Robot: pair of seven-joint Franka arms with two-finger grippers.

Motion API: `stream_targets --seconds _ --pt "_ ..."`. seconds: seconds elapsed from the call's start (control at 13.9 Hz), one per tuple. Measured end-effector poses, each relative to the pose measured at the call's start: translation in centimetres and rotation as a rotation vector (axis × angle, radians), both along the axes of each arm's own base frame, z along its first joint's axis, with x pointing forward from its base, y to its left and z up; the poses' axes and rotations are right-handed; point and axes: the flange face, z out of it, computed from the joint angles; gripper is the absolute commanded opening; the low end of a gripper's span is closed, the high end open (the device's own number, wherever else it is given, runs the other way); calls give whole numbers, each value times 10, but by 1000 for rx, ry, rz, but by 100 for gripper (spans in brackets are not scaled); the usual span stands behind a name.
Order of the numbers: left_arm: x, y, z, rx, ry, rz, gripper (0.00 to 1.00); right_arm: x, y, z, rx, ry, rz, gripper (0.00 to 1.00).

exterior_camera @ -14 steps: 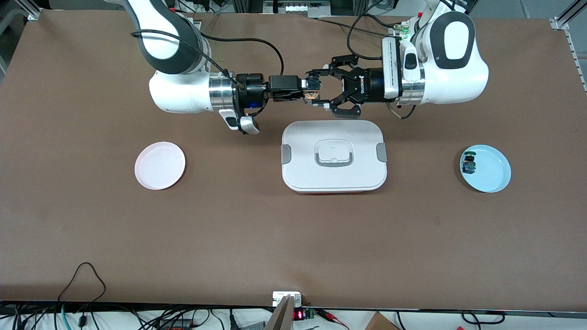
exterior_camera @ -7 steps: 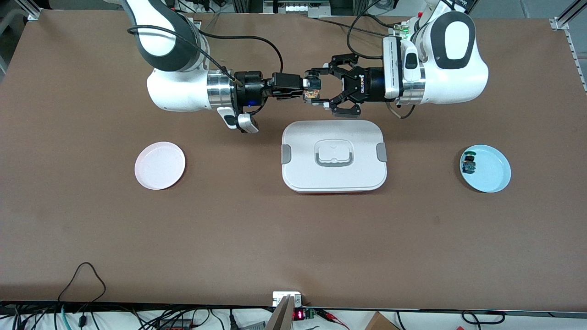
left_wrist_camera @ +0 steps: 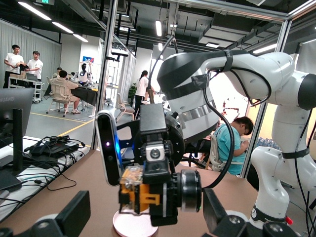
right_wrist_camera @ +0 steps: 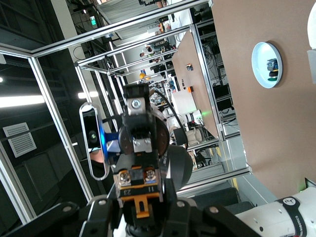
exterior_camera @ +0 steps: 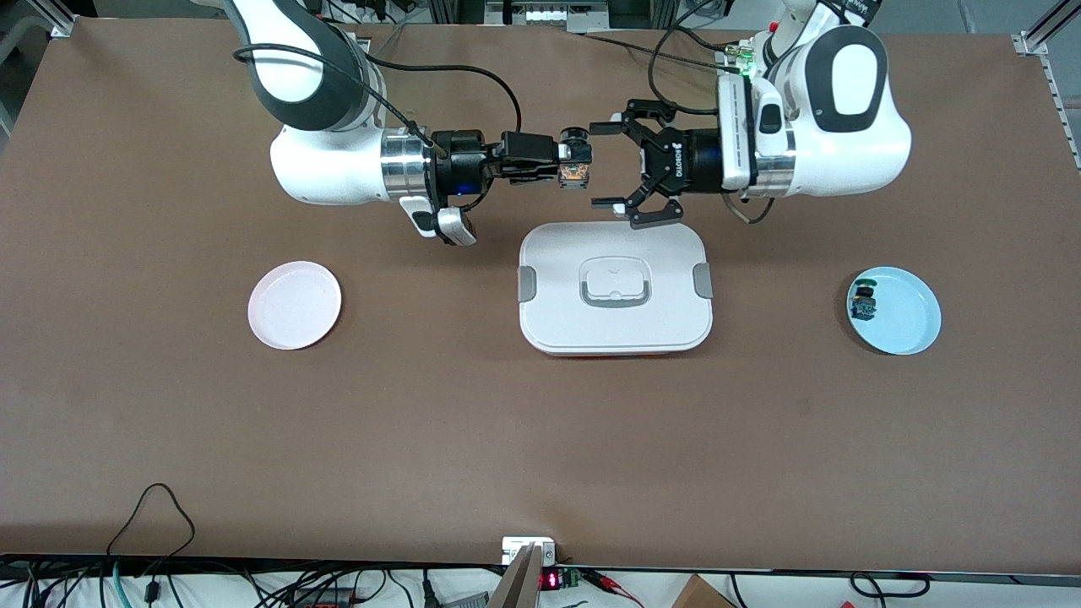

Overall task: Transfer orange switch to right arm and place
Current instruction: 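Open the left gripper and withdraw it while the right gripper pulls back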

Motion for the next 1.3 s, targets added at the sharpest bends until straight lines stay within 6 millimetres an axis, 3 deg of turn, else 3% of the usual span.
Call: stream_targets --seconds 0.22,0.5,0.72,1.01,1.3 --pt "18 52 6 -50 -6 7 100 1 -1 2 2 -8 -2 0" --pt "32 164 5 14 -42 -47 100 10 -13 15 15 -35 -14 0" --pt "31 233 11 73 -60 -80 100 22 -34 17 -12 -72 17 0" --pt "37 282 14 124 -82 -159 100 42 -82 16 -65 -124 92 0" --pt "52 316 5 124 -56 -216 100 54 -129 13 -129 -146 167 0"
